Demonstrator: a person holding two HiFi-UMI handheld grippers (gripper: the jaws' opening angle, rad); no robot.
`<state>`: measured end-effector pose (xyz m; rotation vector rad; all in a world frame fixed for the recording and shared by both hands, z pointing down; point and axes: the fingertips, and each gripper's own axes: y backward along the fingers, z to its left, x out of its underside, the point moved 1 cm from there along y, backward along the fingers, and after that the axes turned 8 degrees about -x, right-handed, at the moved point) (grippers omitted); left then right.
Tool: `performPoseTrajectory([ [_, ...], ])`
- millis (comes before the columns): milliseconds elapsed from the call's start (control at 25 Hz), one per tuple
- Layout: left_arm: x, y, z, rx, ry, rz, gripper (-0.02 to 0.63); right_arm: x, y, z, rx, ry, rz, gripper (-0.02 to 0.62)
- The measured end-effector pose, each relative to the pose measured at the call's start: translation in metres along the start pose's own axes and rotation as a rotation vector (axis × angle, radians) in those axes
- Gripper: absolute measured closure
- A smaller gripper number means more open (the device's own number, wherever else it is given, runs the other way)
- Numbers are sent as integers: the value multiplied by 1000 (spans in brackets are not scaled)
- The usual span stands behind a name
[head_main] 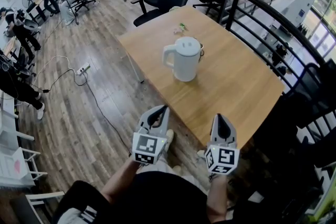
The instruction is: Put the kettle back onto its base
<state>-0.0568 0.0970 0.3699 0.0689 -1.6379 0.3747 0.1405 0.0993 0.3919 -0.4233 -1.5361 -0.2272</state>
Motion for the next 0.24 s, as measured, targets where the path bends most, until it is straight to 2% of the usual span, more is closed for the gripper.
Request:
performPoseTrajectory([
  [240, -1, -3, 3, 3, 0, 1, 603, -1, -6, 1, 0, -1, 2, 597],
])
